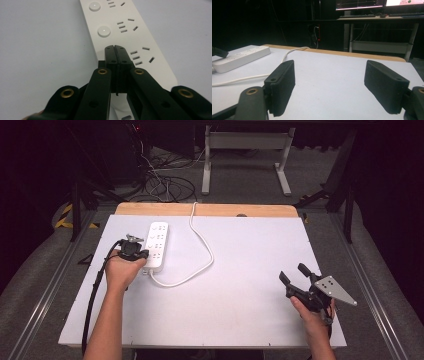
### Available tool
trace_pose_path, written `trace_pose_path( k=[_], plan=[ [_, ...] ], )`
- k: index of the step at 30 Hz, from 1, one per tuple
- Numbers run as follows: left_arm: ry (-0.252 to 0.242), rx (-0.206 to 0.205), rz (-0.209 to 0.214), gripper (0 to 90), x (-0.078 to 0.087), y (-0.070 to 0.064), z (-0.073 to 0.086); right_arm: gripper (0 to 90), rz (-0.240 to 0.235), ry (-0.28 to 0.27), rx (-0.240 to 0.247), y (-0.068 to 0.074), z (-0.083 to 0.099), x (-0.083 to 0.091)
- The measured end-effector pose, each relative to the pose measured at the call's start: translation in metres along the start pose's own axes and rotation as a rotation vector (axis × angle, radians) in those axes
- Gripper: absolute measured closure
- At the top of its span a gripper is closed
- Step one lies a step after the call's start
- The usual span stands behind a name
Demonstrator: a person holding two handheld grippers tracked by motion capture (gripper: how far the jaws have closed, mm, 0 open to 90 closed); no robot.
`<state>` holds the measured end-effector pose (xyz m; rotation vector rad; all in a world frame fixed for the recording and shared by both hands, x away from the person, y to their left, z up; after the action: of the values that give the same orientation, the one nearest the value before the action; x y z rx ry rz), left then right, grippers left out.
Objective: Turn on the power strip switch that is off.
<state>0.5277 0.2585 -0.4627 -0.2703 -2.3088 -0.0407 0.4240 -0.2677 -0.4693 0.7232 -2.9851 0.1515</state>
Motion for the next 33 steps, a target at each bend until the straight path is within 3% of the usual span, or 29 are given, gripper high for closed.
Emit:
trace_pose_path(
  k=[6, 15, 17, 19, 22, 26, 33],
  plan=[
    [-0.005, -0.007, 0.005, 90.0, -0.0007, 0.0006, 0.0013, 25.2, 0.005, -0.007, -0.005, -0.0011, -0.0010, 0.0008],
    [0.009, 0.004, -0.021, 90.0, -0.0027, -0.0019, -0.0016, 25.3, 0.005, -0.010, -0.001, -0.0001, -0.0021, -0.0005],
    [0.015, -0.015, -0.034, 90.0, -0.0030, -0.0033, -0.0026, 25.3, 0.009, -0.012, -0.008, -0.0007, -0.0024, -0.0002],
    [0.024, 0.001, -0.017, 90.0, -0.0039, -0.0038, -0.0025, 25.2, 0.013, -0.013, -0.005, -0.0019, -0.0026, 0.0004],
    [0.013, -0.012, -0.033, 90.0, -0.0038, -0.0054, -0.0009, 25.3, 0.019, -0.018, -0.009, -0.0037, -0.0028, 0.0018],
    [0.012, 0.012, -0.020, 90.0, -0.0035, -0.0044, -0.0004, 25.3, 0.030, -0.022, -0.013, -0.0050, -0.0034, 0.0042],
    [0.013, 0.014, -0.011, 90.0, -0.0035, -0.0027, -0.0010, 25.4, 0.030, -0.016, -0.010, -0.0041, -0.0028, 0.0053]
  ],
)
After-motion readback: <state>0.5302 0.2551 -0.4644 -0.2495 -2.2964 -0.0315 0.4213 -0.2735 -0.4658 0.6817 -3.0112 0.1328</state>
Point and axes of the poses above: each handheld gripper's, and its own axes: x roughly backward along the jaws, z roughly out of its underside, y roughly to its left, the point moved 1 cm from there along -x, roughly forward along the jaws, and after that the axes turned 7 degrees about x, right-handed, at the moved point
